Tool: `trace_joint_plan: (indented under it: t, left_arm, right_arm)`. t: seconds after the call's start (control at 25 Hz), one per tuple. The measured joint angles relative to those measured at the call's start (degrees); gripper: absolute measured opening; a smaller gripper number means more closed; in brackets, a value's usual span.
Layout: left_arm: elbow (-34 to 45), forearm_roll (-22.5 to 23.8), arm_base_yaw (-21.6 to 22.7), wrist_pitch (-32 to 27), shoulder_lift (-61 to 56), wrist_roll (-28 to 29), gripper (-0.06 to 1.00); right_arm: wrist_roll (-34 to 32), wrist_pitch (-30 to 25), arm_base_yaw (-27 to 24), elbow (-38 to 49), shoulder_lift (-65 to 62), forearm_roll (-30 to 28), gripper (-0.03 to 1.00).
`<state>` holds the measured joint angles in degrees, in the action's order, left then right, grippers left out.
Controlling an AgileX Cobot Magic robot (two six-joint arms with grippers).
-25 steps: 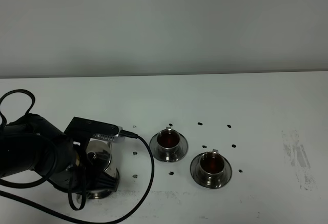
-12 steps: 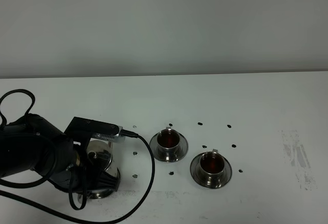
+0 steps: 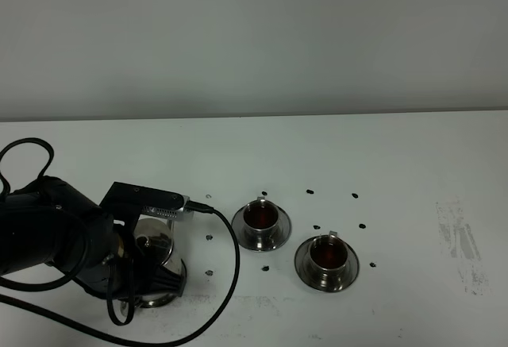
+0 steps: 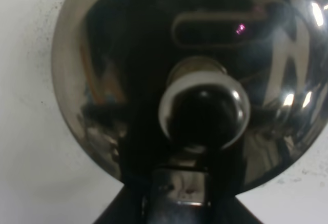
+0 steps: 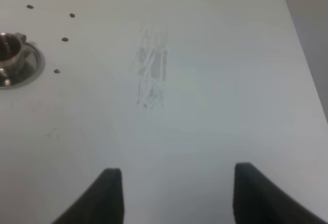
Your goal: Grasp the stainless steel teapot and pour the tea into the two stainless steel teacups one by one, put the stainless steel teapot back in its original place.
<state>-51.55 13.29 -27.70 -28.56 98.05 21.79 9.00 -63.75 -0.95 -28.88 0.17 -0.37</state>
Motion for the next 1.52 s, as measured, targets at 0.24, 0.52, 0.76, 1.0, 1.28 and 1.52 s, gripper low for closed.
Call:
trace_joint_plan:
  t: [0.24,0.52,0.76,1.0,1.28,1.52]
  left_arm:
    - [0.0,-0.5,0.0,-0.1,0.0,0.0,0.34]
    - [0.0,-0.5,0.0,-0.2,0.0,0.0,0.44]
    - [0.0,-0.7,0.0,0.7,0.0,0.0,0.49]
    - [0.0,-2.3,0.0,0.7,-1.6,0.0,0.5]
    - [0.0,-4.8,0.0,-0.2,-4.6,-0.4,0.5]
    - [0.0,-5.5,0.0,-3.5,-8.0,-0.4,0.5]
  right_arm:
    - [0.0,0.0,0.0,0.0,0.0,0.0,0.49]
    - [0.0,0.0,0.0,0.0,0.0,0.0,0.49]
    - [0.0,0.0,0.0,0.0,0.0,0.0,0.49]
    - [0.0,0.0,0.0,0.0,0.0,0.0,0.49]
    - [0.0,0.0,0.0,0.0,0.0,0.0,0.49]
    - [0.0,0.0,0.0,0.0,0.0,0.0,0.49]
